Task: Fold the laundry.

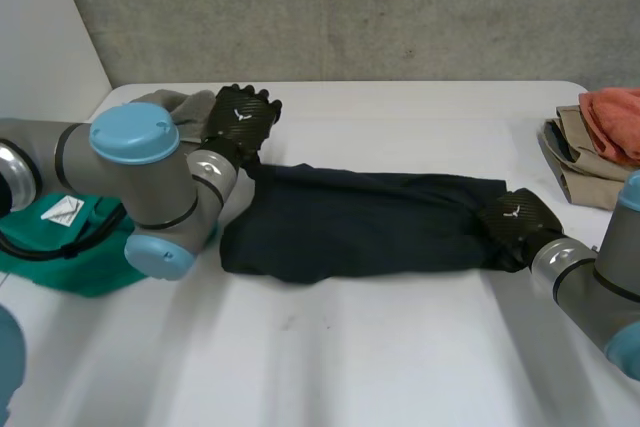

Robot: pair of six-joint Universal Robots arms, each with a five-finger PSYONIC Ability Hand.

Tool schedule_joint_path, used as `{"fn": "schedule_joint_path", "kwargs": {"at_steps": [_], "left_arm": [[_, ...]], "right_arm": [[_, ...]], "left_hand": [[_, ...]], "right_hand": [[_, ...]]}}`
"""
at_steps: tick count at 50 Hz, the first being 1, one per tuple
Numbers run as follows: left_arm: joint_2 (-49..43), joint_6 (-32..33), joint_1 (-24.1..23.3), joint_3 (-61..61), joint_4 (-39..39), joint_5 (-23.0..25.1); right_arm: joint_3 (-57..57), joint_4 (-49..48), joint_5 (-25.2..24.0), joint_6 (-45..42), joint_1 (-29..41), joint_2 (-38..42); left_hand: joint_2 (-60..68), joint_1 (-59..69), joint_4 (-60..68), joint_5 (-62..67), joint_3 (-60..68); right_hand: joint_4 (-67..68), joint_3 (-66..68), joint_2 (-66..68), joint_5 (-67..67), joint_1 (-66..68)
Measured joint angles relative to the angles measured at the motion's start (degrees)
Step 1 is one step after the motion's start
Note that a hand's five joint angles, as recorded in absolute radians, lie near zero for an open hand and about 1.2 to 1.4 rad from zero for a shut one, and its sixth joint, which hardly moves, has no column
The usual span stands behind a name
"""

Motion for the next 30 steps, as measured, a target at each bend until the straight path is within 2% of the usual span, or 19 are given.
{"fn": "schedule_joint_path", "kwargs": {"at_steps": [3,11,19,23,25,30], "left_arm": [[2.2,-0.3,-0.4,-2.6,0.0,0.0],[7.4,-0.4,-0.3,-7.3,-0.5,-0.4],[16.4,-3.4,-0.5,-15.7,-0.7,-0.2],[20.2,-6.0,-0.7,-19.0,-0.7,-0.1],[22.3,-7.5,-0.9,-20.8,-0.7,-0.2],[24.3,-8.4,-0.8,-22.7,-0.6,-0.2]], "right_arm": [[-1.4,-0.5,0.8,-0.5,-1.1,1.3],[-1.0,0.9,3.2,-4.2,-5.6,-4.4],[-1.6,3.3,3.1,-21.3,-7.5,-10.4],[-3.3,2.7,0.8,-28.0,-2.6,-10.2],[-4.7,1.2,-4.1,-31.4,4.3,-8.8],[-4.8,-1.3,-14.4,-34.2,13.4,-5.8]], "left_hand": [[0.0,0.0,-0.2,-0.3,0.0],[-2.9,-3.3,-2.9,-2.9,-3.1],[-4.0,-3.7,-3.8,-4.1,-4.1],[-4.1,-3.7,-3.8,-4.1,-4.1],[-4.1,-3.7,-3.8,-4.1,-4.1],[-4.1,-3.7,-3.8,-4.1,-4.1]], "right_hand": [[7.6,6.9,4.5,6.5,3.6],[8.0,7.3,4.5,6.7,3.6],[8.0,7.3,4.5,7.4,3.6],[8.1,7.4,4.5,7.8,3.6],[8.1,7.7,4.5,7.9,3.6],[8.1,7.8,4.5,7.9,3.6]]}}
